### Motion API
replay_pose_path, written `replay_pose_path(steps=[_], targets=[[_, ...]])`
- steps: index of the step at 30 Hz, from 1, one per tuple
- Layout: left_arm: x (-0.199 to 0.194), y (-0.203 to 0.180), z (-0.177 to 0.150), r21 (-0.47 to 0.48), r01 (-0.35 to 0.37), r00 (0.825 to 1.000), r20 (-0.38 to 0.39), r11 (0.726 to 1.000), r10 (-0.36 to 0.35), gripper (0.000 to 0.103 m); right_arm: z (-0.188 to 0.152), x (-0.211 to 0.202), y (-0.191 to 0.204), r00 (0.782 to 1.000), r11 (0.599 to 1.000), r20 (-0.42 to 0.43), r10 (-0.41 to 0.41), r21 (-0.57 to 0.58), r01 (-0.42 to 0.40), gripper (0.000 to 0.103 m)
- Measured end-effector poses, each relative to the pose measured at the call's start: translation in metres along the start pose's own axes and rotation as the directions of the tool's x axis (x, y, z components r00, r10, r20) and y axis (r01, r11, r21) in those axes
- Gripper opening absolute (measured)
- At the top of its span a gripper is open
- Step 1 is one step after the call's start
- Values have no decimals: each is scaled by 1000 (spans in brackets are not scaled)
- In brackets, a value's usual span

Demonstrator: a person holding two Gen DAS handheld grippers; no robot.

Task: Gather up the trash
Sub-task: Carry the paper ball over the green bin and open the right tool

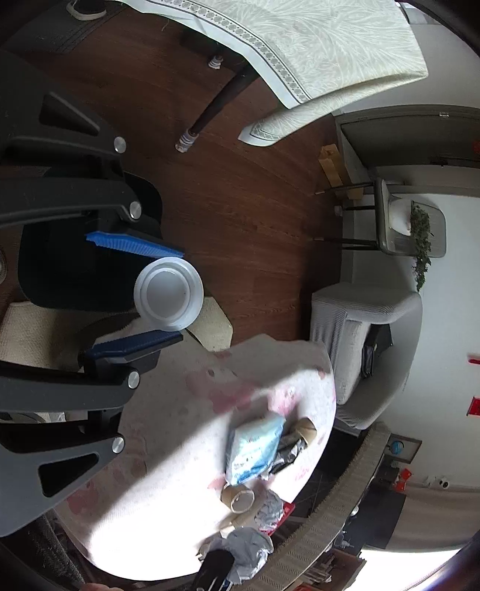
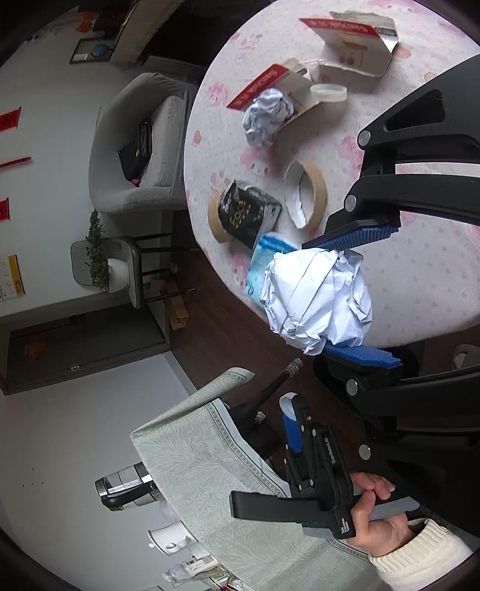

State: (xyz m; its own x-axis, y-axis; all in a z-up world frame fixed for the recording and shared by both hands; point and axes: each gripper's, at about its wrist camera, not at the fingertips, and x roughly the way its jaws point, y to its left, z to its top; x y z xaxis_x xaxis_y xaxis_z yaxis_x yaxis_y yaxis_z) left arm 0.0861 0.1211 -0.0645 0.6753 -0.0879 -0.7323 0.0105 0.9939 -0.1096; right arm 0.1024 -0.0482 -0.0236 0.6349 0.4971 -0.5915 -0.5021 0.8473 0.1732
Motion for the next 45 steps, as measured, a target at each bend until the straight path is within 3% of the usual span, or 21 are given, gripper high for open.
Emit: replay_pose_path(steps=[9,18,22,26,32,37,45], targets=[[29,54,-26,-63,-71,988,-142,995,61,42,10,32,50,997,996,-23,69,-58,-71,46],[53,89,-59,-56,-111,952,-293,992,90,43,12,67,96,989,985,-69,128,-111,-135,46],[53,95,-70,-41,-116,946,-308,992,98,51,10,83,111,985,980,-94,145,-124,-156,46],[48,108,-77,-52,-116,949,-300,992,95,61,7,98,124,981,976,-122,152,-135,-168,46],[33,133,-74,-102,-101,969,-237,990,75,65,3,121,141,974,973,-170,152,-146,-177,46],[15,143,-71,-121,-111,979,-184,986,87,64,-5,147,153,964,975,-225,141,-136,-174,46],[-15,157,-61,-146,-125,988,-113,981,109,52,-22,192,165,947,980,-301,109,-127,-153,46]])
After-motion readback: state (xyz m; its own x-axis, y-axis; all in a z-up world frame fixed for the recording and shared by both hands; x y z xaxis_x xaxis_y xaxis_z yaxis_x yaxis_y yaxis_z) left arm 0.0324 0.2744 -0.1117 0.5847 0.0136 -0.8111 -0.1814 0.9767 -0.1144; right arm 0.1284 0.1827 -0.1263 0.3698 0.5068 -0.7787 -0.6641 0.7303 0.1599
